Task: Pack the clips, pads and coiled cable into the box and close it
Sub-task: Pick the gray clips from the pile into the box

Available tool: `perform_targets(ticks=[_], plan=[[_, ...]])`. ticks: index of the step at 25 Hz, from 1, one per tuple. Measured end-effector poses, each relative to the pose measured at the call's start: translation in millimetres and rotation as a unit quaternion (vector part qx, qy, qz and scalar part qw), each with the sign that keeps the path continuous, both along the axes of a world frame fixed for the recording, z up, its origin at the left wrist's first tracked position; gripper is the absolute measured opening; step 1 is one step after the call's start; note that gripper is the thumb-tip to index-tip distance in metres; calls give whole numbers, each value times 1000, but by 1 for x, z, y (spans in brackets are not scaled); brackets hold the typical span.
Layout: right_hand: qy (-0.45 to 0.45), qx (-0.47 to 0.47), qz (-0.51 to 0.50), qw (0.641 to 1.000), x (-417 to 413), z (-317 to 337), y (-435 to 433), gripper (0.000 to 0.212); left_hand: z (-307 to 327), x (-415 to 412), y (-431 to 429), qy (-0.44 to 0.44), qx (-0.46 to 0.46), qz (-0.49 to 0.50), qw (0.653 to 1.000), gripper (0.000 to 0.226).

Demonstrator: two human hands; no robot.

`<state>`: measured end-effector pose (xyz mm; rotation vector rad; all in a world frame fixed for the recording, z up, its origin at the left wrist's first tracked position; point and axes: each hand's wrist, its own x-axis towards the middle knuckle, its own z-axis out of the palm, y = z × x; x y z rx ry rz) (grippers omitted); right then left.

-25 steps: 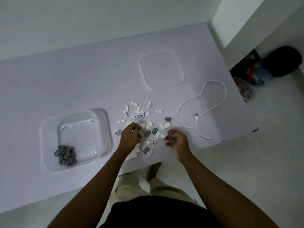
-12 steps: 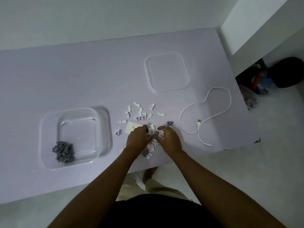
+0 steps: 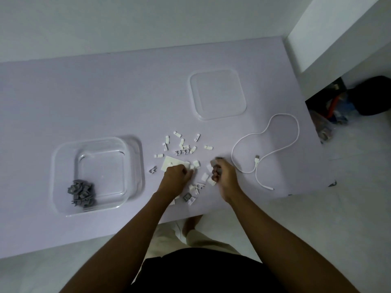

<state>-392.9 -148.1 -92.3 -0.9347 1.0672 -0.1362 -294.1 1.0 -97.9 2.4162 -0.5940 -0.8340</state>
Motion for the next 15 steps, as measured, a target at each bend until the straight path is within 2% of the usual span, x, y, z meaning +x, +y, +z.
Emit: perform_targets(ticks=[1,2,3,5,7,10,13,15], plan=[[-50,94,-47,993,-6,6,-6,15,2,3,1,23,-20,19,999,41],[-80,138,-64,985,-11,10,-14,22,5,6,2,63,-49,56,995,39],[-93,155,-65,981,-17,13,-21,29,9,9,4,127,-88,104,983,36],[-77,132,-56,987,-23,15,-33,34,19,9,4,281,-162,185,928,29],[-2,62,-45,997,-20,14,-40,38,25,8,1,366,-199,216,883,27],[109,-115,23,987,-15,-2,-45,36,27,7,-5,416,-231,234,848,23],[172,-307,126,928,-9,-16,-45,30,29,8,-8,437,-232,233,837,21],[196,-355,179,896,0,-15,-45,32,29,10,-6,445,-222,227,838,26]])
